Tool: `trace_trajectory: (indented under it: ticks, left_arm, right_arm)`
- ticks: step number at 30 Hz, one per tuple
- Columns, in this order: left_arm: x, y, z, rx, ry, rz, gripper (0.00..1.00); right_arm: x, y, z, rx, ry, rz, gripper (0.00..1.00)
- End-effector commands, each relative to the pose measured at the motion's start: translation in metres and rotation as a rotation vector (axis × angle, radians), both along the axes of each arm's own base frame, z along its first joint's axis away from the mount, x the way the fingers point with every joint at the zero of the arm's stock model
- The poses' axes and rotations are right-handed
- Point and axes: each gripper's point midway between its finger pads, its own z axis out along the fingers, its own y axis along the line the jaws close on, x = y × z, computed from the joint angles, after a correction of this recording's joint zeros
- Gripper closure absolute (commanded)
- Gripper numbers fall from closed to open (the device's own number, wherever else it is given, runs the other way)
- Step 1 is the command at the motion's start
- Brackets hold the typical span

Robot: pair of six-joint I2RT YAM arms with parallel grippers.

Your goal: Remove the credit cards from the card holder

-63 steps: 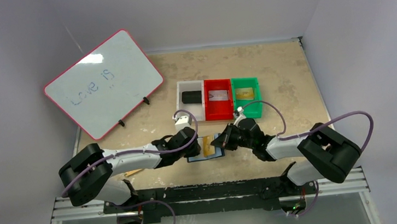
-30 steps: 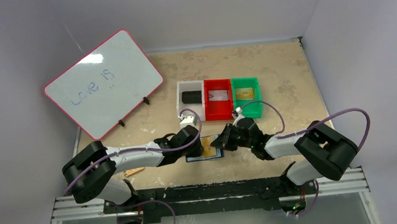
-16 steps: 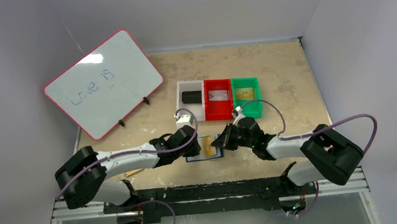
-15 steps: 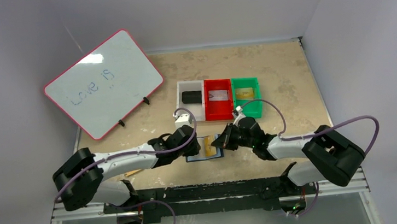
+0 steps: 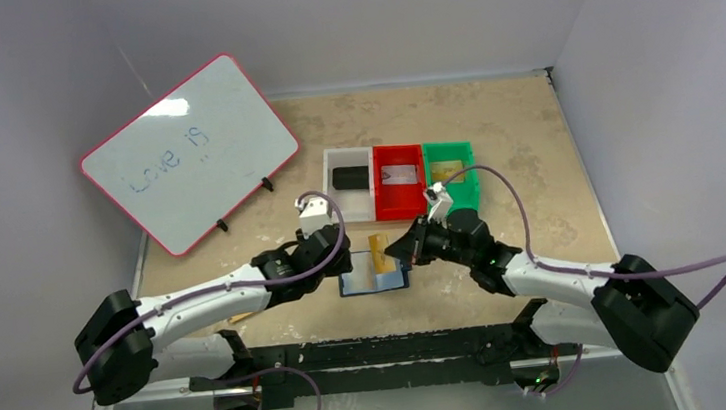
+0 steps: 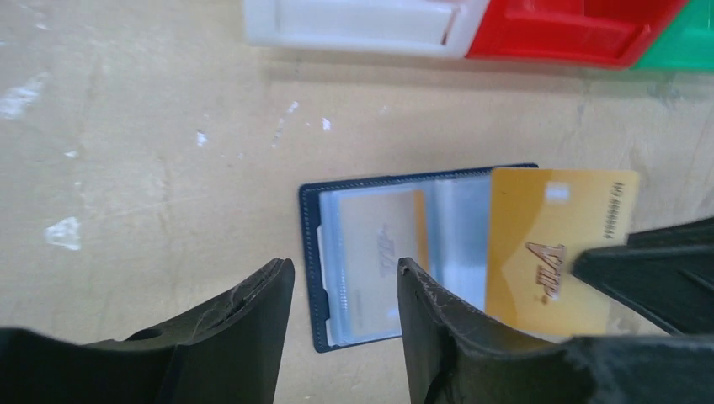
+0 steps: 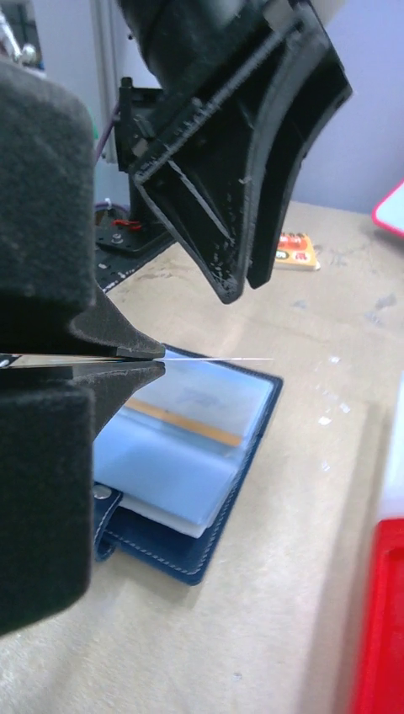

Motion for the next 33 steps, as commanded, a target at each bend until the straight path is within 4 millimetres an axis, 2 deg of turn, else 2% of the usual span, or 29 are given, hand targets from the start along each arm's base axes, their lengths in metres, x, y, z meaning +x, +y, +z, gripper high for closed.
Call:
trace_trajectory:
  ticks: [1, 8, 11, 16, 21, 22, 26, 29, 33]
  left_arm:
    - [0.019, 0.031, 0.035, 0.037, -0.118, 0.14, 0.47]
    - [0.027, 0.076, 0.05, 0.076, -0.161, 0.262, 0.31]
    - [0.029, 0.09, 0.057, 0.101, -0.18, 0.293, 0.3]
    - [0.026, 0.109, 0.065, 0.129, -0.208, 0.345, 0.29]
    - [0.022, 0.103, 0.076, 0.017, -0.236, 0.326, 0.26]
    - [0.022, 0.101, 0.077, -0.001, -0.238, 0.319, 0.26]
    - [0.021, 0.099, 0.072, 0.004, -0.225, 0.303, 0.26]
    - [0.021, 0.098, 0.068, 0.018, -0.213, 0.3, 0.26]
    - [0.022, 0.095, 0.069, 0.017, -0.209, 0.292, 0.25]
  right_arm:
    - [0.013, -0.001, 0.042, 0.019, -0.247, 0.02, 1.0]
    - [0.018, -0.012, 0.073, -0.028, -0.47, 0.025, 1.0]
    - [0.025, -0.021, 0.089, -0.08, -0.587, 0.002, 1.0]
    - [0.035, -0.039, 0.115, -0.29, -0.836, 0.033, 1.0]
    - [0.061, -0.072, 0.131, -0.555, -0.932, -0.055, 1.0]
    - [0.07, -0.083, 0.135, -0.645, -0.966, -0.089, 1.0]
    - [0.09, -0.105, 0.147, -0.877, -1.0, -0.123, 1.0]
    - [0.108, -0.13, 0.145, -1.086, -1.002, -0.151, 1.0]
    - [0.129, -0.151, 0.127, -1.185, -0.947, -0.055, 1.0]
